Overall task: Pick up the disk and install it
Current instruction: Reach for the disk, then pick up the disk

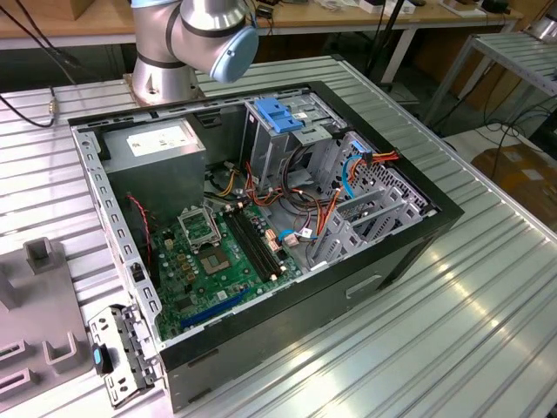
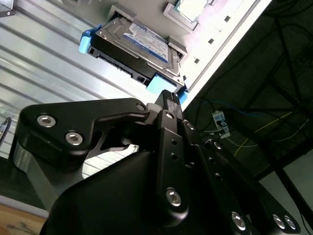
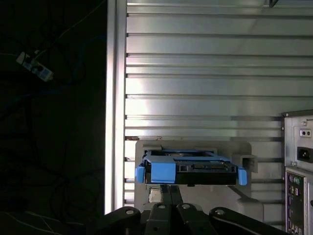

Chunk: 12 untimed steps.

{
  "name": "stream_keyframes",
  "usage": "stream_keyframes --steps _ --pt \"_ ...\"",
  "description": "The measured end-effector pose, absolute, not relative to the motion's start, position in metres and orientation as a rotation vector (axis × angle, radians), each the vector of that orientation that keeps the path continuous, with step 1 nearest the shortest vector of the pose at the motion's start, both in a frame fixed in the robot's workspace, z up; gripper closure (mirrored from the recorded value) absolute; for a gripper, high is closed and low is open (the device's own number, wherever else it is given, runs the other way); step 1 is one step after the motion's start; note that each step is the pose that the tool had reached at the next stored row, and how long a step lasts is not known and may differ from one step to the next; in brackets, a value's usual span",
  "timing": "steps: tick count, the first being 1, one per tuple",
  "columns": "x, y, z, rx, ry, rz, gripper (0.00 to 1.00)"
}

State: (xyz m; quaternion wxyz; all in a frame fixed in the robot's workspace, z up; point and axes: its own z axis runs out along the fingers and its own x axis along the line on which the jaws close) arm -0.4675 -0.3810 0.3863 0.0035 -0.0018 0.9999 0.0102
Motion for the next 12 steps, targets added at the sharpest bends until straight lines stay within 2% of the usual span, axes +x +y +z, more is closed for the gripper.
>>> stream_keyframes --steps 12 --pt "-0.468 -0.381 0.3863 -0.006 3.134 0.032 0.89"
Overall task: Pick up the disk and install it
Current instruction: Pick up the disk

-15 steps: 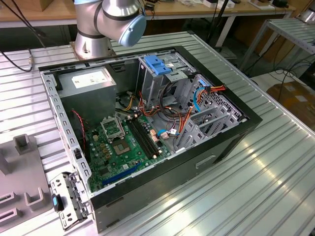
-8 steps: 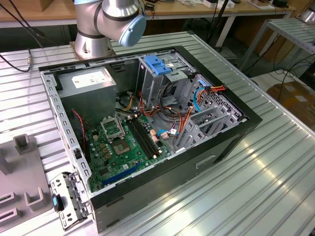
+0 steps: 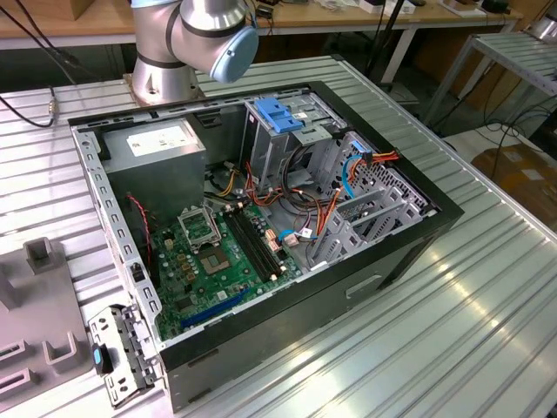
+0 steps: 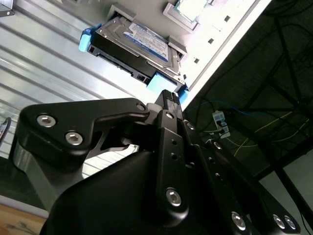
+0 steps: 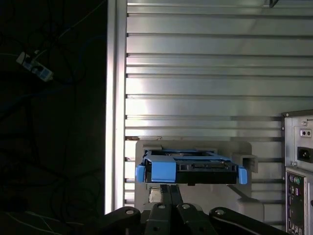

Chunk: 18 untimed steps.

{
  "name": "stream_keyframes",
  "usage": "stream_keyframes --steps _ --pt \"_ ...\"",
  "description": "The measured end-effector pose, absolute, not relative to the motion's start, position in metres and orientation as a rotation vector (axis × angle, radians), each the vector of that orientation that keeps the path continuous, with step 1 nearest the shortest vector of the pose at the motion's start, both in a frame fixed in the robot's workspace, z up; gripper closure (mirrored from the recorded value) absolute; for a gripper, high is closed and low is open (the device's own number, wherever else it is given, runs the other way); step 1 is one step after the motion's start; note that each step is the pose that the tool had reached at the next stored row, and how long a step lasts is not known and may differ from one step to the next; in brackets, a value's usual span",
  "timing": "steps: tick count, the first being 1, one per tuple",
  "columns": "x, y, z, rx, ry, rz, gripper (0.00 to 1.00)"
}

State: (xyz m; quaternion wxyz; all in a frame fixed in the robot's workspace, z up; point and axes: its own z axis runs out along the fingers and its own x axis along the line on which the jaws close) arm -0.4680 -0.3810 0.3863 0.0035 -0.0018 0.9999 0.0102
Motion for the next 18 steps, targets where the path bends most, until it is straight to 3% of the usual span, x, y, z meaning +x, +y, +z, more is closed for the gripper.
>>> stream_keyframes --steps 18 --pt "-0.4681 -0.381 0.3863 -0.566 3.087 0.034 0.89"
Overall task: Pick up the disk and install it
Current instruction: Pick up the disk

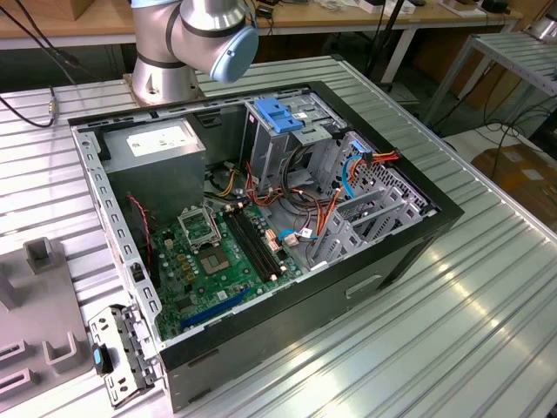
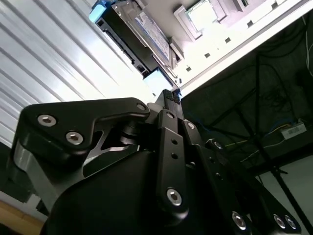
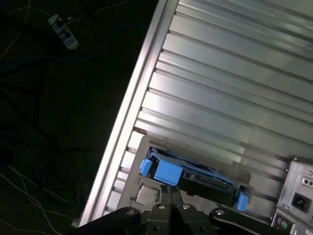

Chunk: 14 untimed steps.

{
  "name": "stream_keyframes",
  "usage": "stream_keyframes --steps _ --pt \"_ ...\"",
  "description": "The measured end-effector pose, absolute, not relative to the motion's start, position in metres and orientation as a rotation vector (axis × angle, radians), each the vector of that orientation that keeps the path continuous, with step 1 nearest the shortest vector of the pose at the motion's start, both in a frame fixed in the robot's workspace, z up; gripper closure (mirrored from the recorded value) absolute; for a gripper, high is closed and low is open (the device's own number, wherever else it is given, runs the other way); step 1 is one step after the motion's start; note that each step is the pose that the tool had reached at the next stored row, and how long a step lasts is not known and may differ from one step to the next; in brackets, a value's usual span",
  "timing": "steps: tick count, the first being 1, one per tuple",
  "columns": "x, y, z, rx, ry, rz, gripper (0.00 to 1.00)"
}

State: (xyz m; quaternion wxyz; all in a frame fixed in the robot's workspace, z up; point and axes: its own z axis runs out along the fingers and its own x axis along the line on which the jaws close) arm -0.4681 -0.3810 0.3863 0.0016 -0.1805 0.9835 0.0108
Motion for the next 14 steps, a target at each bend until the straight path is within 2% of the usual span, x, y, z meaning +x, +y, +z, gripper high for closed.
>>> stream_keyframes --steps 14 --pt "-0.4619 -0.381 0.3826 -0.789 3.052 0.035 0.89"
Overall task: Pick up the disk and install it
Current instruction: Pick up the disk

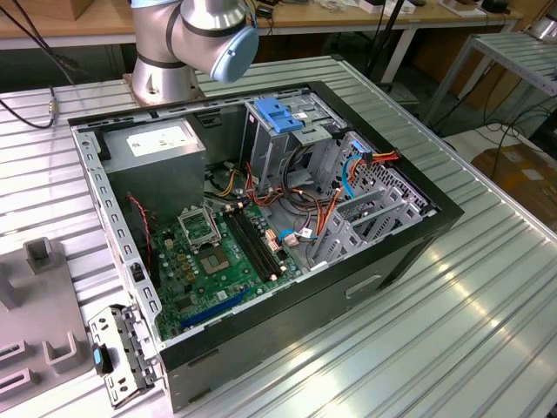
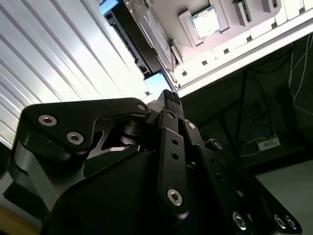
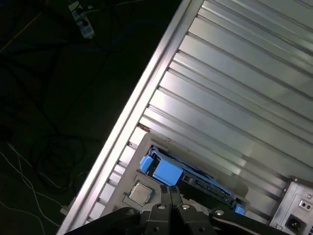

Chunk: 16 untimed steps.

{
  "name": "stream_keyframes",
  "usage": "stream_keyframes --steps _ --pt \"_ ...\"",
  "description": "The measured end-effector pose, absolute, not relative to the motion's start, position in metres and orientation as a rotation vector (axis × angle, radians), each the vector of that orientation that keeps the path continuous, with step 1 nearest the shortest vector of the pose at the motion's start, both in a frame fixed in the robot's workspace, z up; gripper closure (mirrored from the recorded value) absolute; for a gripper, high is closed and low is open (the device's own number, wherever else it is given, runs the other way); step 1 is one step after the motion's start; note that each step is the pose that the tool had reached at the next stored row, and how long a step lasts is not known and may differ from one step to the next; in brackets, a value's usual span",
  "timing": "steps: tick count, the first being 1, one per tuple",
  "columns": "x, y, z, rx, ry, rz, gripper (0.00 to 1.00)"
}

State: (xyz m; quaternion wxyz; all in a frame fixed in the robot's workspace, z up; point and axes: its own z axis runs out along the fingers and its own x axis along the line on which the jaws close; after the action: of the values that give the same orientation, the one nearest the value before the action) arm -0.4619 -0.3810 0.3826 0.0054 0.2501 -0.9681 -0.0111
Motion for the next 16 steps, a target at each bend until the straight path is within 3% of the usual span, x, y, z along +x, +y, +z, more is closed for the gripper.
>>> stream_keyframes --steps 16 --pt "-0.4619 -0.381 0.3822 1.059 -2.944 -0.033 0.89"
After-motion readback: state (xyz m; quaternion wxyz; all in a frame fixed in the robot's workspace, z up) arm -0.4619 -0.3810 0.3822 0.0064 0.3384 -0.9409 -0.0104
